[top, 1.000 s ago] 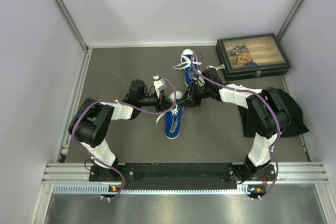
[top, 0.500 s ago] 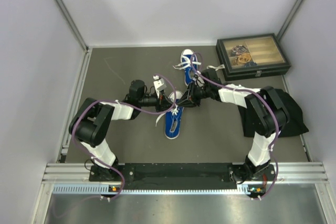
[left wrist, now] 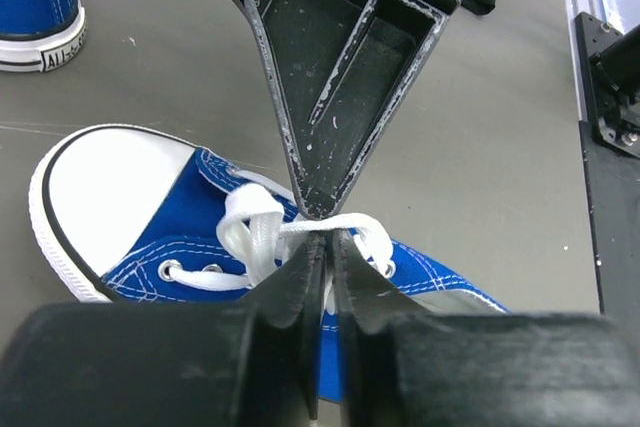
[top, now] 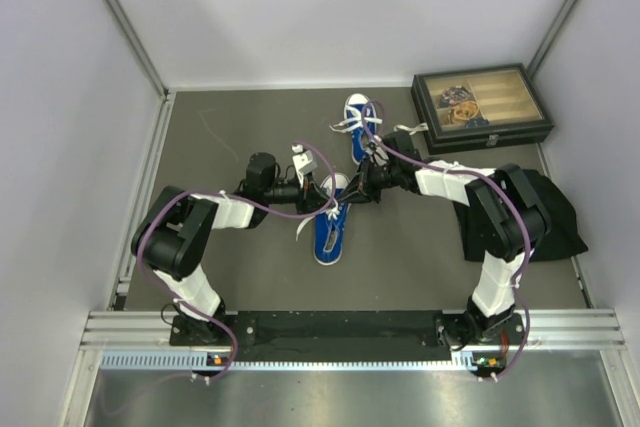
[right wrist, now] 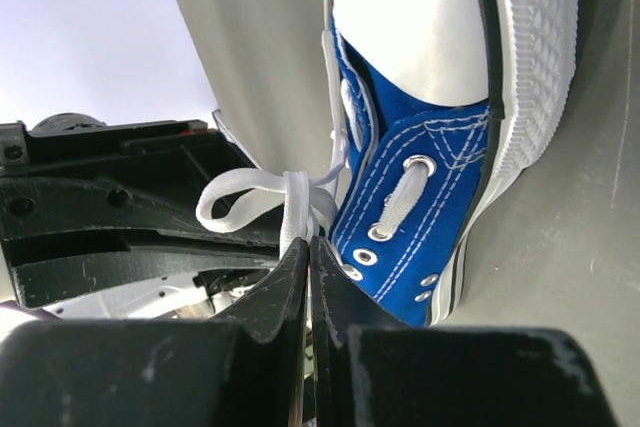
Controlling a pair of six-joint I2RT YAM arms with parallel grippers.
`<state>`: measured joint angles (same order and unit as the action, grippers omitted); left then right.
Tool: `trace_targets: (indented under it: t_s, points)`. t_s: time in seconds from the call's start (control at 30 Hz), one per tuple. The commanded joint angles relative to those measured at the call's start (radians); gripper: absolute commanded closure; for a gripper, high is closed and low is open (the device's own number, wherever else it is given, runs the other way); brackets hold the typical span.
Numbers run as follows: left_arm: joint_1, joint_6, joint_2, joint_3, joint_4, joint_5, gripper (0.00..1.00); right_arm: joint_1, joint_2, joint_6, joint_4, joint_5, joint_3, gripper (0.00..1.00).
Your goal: Tie the shoes
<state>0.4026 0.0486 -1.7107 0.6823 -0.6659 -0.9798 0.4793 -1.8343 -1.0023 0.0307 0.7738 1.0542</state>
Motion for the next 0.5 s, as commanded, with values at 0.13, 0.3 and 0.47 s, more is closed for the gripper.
trace_targets:
  t_s: [0.13,0.3,0.47]
  points:
    - [-0.093,-0.229,0.158,0.011,0.31,-0.068,0.63,0.013,0.038,0.048,0.028,-0.025,0.015,1.0]
    - [-0.133,-0.372,0.235,0.071,0.506,-0.05,0.55,0.025,0.033,0.062,0.028,-0.025,0.029,1.0]
    - [-0.104,-0.285,0.211,0.144,0.514,0.019,0.41,0.05,0.041,0.073,0.044,-0.037,0.055,1.0]
